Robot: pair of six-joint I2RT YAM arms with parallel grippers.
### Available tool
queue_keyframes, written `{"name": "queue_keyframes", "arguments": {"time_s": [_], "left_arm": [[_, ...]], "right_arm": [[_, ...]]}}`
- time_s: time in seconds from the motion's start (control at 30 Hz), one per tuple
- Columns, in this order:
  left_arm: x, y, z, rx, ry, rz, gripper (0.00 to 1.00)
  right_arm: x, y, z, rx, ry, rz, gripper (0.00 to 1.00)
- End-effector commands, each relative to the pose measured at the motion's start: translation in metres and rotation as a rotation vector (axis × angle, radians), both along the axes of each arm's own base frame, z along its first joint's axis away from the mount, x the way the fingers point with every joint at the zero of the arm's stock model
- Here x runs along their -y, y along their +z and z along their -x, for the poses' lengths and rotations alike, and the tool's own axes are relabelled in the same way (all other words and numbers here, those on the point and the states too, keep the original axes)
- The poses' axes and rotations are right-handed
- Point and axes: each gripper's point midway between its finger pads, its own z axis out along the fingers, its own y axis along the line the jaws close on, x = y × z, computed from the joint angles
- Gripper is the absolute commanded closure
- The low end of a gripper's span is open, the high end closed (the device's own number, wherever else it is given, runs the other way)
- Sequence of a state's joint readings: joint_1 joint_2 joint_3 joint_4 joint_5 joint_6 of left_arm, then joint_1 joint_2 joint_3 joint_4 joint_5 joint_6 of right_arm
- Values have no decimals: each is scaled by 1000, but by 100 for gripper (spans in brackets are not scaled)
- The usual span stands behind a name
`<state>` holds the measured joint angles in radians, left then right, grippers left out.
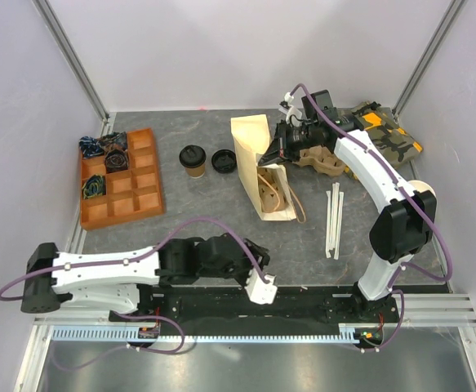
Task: Pack the takeout coffee
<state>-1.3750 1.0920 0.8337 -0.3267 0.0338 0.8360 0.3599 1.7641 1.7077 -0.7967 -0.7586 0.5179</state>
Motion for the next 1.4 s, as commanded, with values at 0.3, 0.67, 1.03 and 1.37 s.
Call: {"name": "queue_keyframes", "arguments": {"time_s": [0.3, 0.67, 1.03, 1.37], "left_arm": [[55, 8, -60, 314, 158, 204, 40], [63, -20, -110, 370, 212, 85, 43], [62, -44, -127, 374, 221, 5, 68], [50, -27, -117, 291, 208, -5, 98]], "right_arm": [[2, 7, 2, -13, -46, -18, 100], [2, 4, 5, -24, -38, -22, 100], [3, 2, 6, -35, -37, -27, 100], [5, 2, 7, -13, -16, -26, 100]]}}
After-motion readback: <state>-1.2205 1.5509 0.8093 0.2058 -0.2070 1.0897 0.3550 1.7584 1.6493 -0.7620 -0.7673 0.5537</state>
